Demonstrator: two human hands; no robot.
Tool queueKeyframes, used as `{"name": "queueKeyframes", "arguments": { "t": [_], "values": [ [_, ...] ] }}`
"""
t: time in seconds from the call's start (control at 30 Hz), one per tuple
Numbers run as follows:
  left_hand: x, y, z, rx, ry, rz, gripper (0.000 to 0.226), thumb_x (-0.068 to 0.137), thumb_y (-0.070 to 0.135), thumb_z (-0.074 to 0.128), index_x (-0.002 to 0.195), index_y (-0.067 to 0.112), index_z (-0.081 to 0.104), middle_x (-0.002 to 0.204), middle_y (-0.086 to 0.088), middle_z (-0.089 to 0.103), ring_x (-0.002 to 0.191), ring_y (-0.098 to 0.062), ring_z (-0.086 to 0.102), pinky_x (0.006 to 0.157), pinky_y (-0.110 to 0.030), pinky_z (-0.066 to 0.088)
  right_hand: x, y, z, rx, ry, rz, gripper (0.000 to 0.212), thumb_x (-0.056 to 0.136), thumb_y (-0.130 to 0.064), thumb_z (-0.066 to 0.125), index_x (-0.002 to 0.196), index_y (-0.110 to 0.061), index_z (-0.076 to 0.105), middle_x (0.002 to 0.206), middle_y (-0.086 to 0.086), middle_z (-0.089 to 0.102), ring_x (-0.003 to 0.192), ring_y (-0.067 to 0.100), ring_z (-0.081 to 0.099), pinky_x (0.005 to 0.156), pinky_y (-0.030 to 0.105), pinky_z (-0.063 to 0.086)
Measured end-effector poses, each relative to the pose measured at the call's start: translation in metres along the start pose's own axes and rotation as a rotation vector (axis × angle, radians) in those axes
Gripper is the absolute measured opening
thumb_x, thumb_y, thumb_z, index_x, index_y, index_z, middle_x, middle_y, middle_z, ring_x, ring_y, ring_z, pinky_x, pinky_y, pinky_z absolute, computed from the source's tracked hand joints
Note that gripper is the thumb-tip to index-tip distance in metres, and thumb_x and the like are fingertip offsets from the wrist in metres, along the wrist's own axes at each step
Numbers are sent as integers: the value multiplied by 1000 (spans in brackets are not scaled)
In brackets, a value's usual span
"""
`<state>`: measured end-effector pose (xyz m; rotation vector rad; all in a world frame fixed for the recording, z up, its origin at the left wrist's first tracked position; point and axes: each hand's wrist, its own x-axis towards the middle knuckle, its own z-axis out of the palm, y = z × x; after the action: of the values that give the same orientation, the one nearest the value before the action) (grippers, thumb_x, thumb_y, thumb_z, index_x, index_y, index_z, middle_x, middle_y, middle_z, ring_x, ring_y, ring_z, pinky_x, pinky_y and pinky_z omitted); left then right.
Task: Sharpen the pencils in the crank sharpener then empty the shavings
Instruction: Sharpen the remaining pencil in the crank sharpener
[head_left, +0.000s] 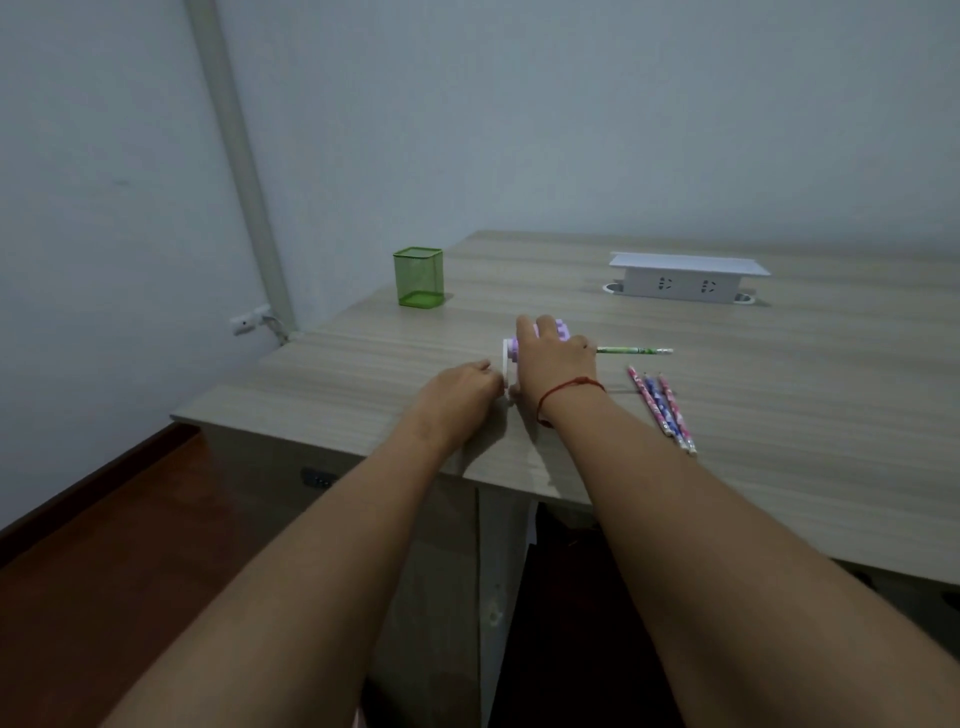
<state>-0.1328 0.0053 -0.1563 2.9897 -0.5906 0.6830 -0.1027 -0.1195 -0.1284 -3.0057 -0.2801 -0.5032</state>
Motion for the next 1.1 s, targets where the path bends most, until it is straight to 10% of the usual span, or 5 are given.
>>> {"name": "queueKeyframes", "arguments": {
  "t": [0.3,0.73,0.93,1.1],
  "values": [
    [43,-23,-3,241,-211,92,22,95,29,47,103,20,64,105,-6,69,92,-26,65,75,-34,45,0,-2,18,37,95,9,71,78,-39,67,137,-19,34,137,8,41,115,37,50,104,56,33],
    [46,-29,-33,1,228,160,13,94,8,51,95,1,61,88,-19,65,79,-38,62,65,-41,47,11,-2,6,-48,-25,45,55,89,-25,62,137,-20,35,141,9,40,122,40,48,100,54,39],
    [1,-5,-9,-17,59,50,18,92,10,50,105,5,62,100,-17,65,92,-33,61,71,-35,42,9,1,-4,-22,-43,-29,63,82,-26,69,135,-18,37,141,6,41,129,31,43,102,46,40],
    [11,0,-5,-13,-93,-72,24,94,19,50,110,10,65,117,-13,62,107,-29,60,95,-39,48,13,7,3,25,-99,-33,78,76,-31,73,141,-23,29,150,3,29,144,47,13,114,64,13]
  ]
}}
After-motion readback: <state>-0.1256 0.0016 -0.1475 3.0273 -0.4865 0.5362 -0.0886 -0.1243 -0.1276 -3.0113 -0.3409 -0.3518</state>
